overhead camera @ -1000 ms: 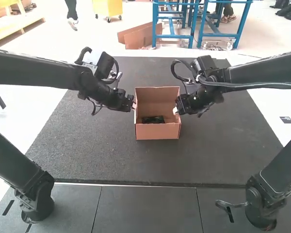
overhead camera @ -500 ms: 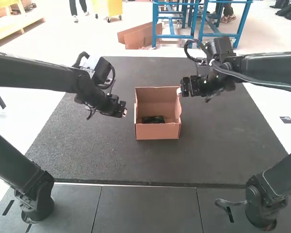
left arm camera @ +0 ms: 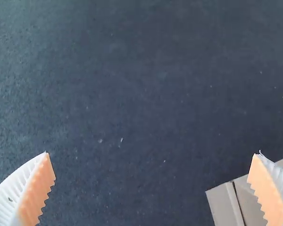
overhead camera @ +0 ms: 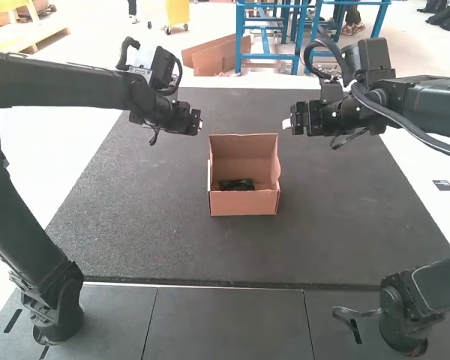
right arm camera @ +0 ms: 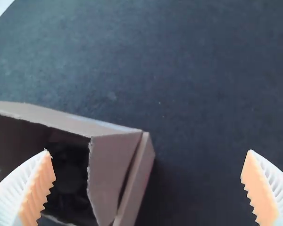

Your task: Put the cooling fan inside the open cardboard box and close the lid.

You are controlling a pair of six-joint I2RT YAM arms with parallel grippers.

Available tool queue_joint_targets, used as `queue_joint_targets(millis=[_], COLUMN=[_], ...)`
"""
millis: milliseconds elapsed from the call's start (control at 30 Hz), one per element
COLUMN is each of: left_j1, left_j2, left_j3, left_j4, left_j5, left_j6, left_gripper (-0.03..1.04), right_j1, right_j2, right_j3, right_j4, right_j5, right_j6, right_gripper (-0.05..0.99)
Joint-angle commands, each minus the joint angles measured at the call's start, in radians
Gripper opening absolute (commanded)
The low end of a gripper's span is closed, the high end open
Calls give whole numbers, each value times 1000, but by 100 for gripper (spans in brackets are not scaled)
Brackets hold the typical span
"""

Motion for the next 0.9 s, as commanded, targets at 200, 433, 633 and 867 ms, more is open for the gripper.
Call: queue_joint_targets(millis=[200,433,633,867], left_j1=[-54,-130,-178,-219], left_j2=[106,152,167,163], left_j3=[183,215,204,169], left_j4=[17,-16,-72,-137], left_j5=[5,22,31,34], left_j6=[1,4,10,-1], left_gripper=[97,97,97,97], right_j1=[-47,-47,-72,-87], right_j2=[-47,-47,-47,-47], right_j3=[-20,-19,-17,-17], right_j4=[-14,-14,-16,-16], right_j5=[-24,-33,-36,-50], right_j6=[5,5,2,2], right_gripper=[91,91,91,90])
